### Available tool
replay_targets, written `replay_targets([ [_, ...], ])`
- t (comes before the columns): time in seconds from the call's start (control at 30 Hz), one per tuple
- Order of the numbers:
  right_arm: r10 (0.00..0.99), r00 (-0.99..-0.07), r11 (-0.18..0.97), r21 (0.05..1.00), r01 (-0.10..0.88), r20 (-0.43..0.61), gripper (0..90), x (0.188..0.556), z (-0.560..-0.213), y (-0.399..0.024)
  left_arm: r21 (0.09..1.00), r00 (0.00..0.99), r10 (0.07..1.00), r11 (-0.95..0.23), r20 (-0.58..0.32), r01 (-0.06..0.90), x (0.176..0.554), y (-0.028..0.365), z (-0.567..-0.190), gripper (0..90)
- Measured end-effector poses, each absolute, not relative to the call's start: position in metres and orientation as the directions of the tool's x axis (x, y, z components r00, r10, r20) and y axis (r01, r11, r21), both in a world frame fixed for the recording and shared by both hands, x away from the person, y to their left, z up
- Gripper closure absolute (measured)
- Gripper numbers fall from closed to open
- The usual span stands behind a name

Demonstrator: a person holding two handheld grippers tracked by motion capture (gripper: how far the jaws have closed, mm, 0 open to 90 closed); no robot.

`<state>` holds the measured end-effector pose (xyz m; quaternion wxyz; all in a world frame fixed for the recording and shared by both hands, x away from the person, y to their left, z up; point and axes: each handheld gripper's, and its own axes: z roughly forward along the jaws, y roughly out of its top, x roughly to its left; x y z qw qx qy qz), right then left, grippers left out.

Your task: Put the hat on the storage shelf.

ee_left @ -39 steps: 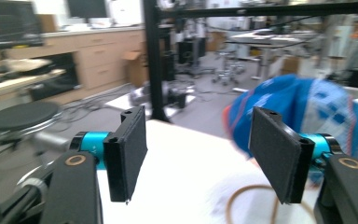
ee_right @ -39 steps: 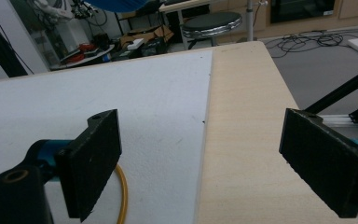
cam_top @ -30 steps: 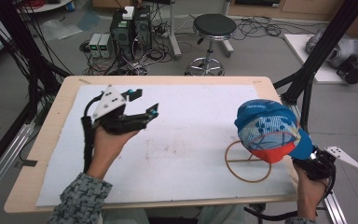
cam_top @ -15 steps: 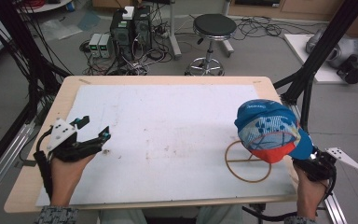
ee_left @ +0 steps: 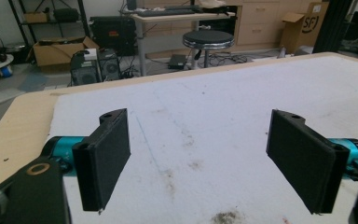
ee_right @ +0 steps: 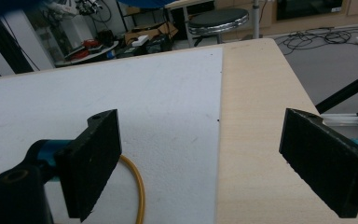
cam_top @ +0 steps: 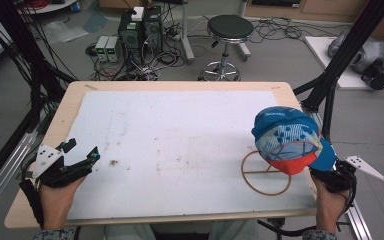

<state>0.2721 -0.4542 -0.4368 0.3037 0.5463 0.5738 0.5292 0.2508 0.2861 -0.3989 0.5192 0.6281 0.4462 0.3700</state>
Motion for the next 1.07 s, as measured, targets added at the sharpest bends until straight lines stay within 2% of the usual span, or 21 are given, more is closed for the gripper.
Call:
replay_targets([
  [1.07, 0.947, -0.225, -0.157, 0.939, 0.305, 0.231, 11.9, 0.273, -0.437, -0.454, 0.978, 0.326, 0.946, -0.074, 0.007, 0.196, 0.253, 0.290, -0.411, 20.5],
])
